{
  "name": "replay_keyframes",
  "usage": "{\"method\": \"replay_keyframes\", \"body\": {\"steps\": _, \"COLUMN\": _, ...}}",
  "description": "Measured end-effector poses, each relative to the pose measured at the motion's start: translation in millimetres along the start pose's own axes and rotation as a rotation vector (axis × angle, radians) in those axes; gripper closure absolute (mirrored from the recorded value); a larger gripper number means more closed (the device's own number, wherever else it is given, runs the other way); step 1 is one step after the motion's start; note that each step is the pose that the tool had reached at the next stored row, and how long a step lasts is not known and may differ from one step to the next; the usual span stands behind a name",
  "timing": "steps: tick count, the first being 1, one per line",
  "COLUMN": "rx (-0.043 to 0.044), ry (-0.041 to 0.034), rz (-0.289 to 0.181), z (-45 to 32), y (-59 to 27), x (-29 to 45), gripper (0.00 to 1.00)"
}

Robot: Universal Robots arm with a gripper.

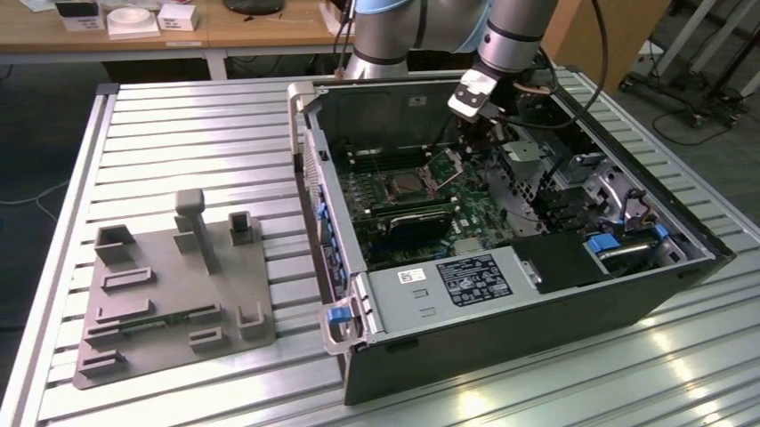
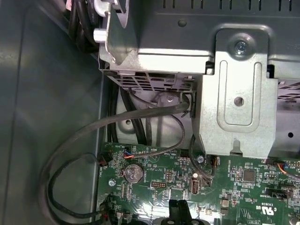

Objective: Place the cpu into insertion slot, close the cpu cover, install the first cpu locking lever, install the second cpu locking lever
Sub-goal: 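Close the cpu cover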

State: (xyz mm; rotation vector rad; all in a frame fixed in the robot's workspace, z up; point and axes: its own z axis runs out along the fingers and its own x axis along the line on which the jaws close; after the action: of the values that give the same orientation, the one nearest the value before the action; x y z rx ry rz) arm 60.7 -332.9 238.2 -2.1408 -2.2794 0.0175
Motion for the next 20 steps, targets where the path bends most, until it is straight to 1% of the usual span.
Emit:
{"method": "replay_keyframes", "body": {"steps": 5, "rx": 0.0095, "ry": 0.001, "rz": 0.0, "z": 0.2, "y": -2.5, "x": 0.2, "gripper": 0.9}}
{"method": "replay_keyframes", "body": {"steps": 11, "rx": 0.0168, "ry": 0.0013, "rz": 0.0, "z": 0.2, "y": -8.2, "x": 0.5, "gripper": 0.9}}
{"method": "replay_keyframes", "body": {"steps": 15, "rx": 0.0195, "ry": 0.0014, "rz": 0.0, "z": 0.3, "y": -13.8, "x": 0.9, "gripper": 0.9}}
{"method": "replay_keyframes", "body": {"steps": 20, "rx": 0.0206, "ry": 0.0015, "rz": 0.0, "z": 0.5, "y": -22.6, "x": 1.4, "gripper": 0.9}}
